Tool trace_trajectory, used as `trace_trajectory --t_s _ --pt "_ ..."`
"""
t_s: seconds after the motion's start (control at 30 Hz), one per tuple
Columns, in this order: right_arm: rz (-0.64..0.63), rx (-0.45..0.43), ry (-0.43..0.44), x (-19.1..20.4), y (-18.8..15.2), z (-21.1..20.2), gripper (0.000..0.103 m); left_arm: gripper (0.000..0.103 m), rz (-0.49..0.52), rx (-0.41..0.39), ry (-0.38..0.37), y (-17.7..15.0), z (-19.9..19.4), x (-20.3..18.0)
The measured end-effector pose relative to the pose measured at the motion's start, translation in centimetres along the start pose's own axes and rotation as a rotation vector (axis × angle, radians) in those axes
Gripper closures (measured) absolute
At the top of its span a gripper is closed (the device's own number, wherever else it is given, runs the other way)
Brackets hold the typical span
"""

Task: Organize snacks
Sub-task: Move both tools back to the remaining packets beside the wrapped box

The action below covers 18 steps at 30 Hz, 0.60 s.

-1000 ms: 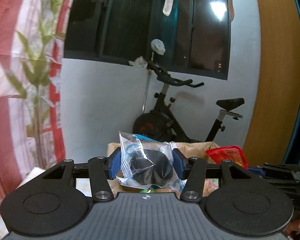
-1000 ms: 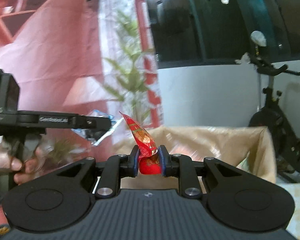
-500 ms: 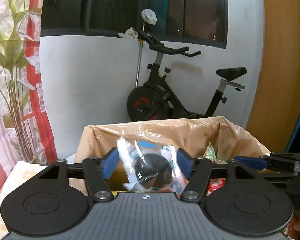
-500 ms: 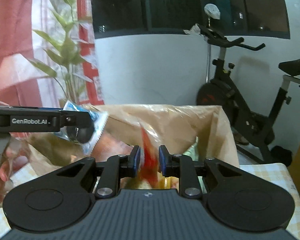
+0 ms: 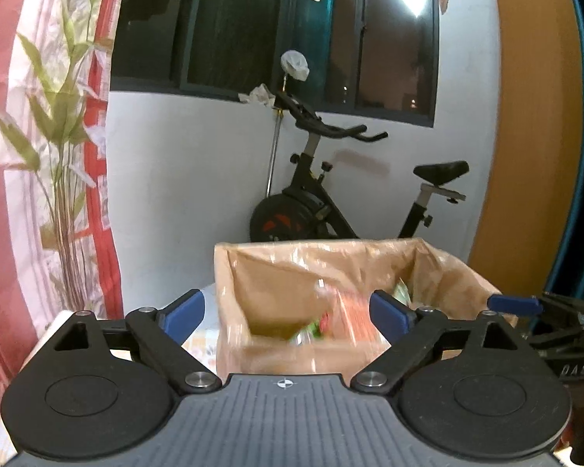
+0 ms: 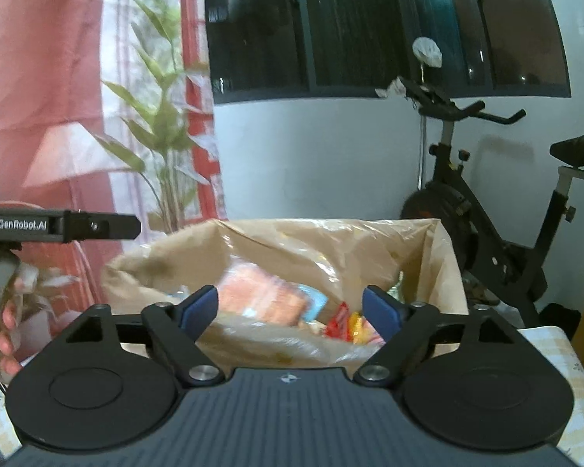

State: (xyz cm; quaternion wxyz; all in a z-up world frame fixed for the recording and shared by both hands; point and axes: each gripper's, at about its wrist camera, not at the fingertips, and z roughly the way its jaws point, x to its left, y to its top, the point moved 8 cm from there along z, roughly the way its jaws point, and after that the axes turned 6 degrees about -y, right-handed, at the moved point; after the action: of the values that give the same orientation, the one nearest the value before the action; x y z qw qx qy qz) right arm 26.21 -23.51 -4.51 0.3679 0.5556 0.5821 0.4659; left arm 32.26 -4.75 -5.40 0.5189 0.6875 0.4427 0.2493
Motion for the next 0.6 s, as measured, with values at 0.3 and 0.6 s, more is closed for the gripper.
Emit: trace_trajectory --t_s 0.3,0.6 --pt "-0.006 -0.023 -0.003 0.5 -3.4 -4.0 0.010 0.010 -0.147 0.114 -0.053 -7.5 -2.2 0.1" --pt "-0.005 0.109 -0.022 -0.4 -8.4 -4.7 0.010 0.010 -0.202 0.216 0.075 -12.1 -1.3 2.0"
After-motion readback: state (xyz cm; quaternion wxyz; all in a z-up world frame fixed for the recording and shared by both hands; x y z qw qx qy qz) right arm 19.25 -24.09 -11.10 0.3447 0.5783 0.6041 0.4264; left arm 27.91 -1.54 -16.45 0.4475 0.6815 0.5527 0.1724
